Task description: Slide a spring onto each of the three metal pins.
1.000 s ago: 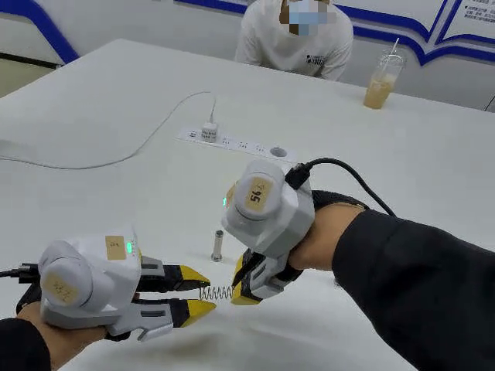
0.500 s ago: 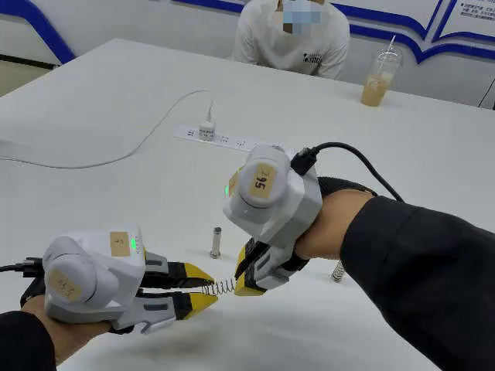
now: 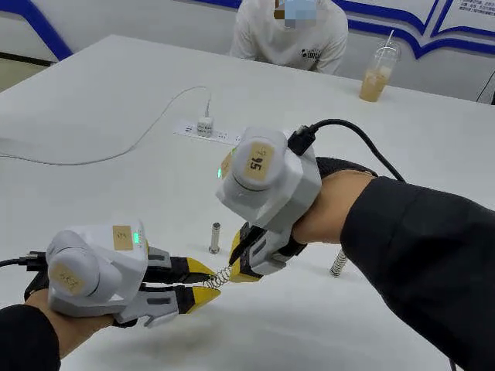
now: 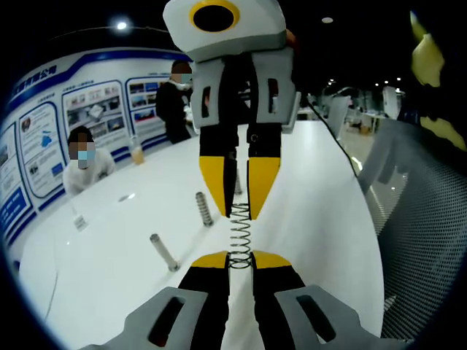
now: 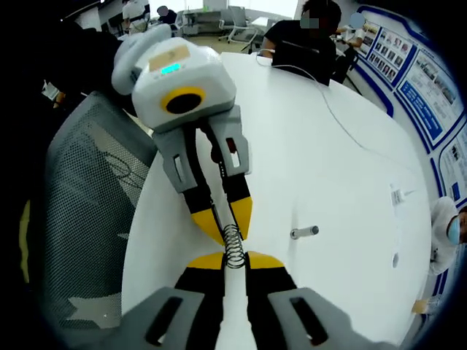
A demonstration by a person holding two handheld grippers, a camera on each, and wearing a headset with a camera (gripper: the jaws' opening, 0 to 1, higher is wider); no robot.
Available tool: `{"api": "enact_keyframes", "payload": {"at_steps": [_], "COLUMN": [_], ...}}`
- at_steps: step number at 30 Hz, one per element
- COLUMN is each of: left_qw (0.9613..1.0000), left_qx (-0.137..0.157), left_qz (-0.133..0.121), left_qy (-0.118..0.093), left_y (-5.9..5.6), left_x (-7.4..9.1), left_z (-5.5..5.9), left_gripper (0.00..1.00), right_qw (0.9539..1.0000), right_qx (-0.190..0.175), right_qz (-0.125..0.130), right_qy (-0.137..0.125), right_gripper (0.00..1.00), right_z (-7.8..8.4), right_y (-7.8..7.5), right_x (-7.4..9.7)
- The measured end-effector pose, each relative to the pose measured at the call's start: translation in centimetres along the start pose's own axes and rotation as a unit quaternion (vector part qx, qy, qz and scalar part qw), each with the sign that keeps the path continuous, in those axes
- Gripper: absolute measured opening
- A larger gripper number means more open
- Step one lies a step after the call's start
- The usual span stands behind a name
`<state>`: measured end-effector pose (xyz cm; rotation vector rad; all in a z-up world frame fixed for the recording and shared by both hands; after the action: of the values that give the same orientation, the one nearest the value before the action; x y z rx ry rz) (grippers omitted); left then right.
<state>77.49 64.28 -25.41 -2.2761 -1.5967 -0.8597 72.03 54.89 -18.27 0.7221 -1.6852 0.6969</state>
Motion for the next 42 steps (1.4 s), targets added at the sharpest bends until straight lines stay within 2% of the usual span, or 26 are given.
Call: {"api": "enact_keyframes", "payload": {"at_steps": [12,19,22,30,35,42], "left_qw": [0.9999,0.9996,0.9996,0.9993,0.9991,0.9992], "left_qx": [0.012,0.023,0.023,0.026,0.029,0.025], "left_qz": [-0.004,-0.004,-0.005,-0.008,-0.009,-0.012], "left_qy": [-0.009,-0.017,-0.018,-0.026,-0.029,-0.03], "left_y": [0.0,0.1,0.0,0.2,0.2,0.4], "left_x": [0.2,0.1,0.1,0.2,0.2,0.3], "left_z": [-0.3,-0.1,-0.1,-0.3,-0.4,-0.4], "left_gripper": [0.1,0.1,0.1,0.1,0.1,0.11], "right_qw": [0.9997,0.9998,0.9999,0.9999,0.9999,0.9999], "right_qx": [0.018,0.015,0.014,0.015,0.011,0.013], "right_qz": [0.009,0.002,-0.002,-0.004,-0.006,-0.007], "right_qy": [-0.012,-0.009,-0.007,0.0,-0.009,-0.006], "right_gripper": [0.11,0.12,0.17,0.14,0.12,0.12], "right_z": [-1.6,-1.6,-1.6,-1.4,-1.5,-1.6], "right_y": [0.2,0.1,0.1,-0.1,-0.3,-0.4], "right_x": [0.6,0.6,0.5,0.1,0.2,0.2]}}
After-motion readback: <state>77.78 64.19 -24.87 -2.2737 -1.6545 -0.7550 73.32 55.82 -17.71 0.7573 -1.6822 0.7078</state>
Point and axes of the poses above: the centre of the closed fingertips' face, and the gripper's own axes: x roughly backward along the fingers, y roughly to its left, z roughly out of its underside, the point moved 9 cm from there along x, roughly backward along the fingers, and after that the axes turned 12 degrees about y, right-handed, at the moved point
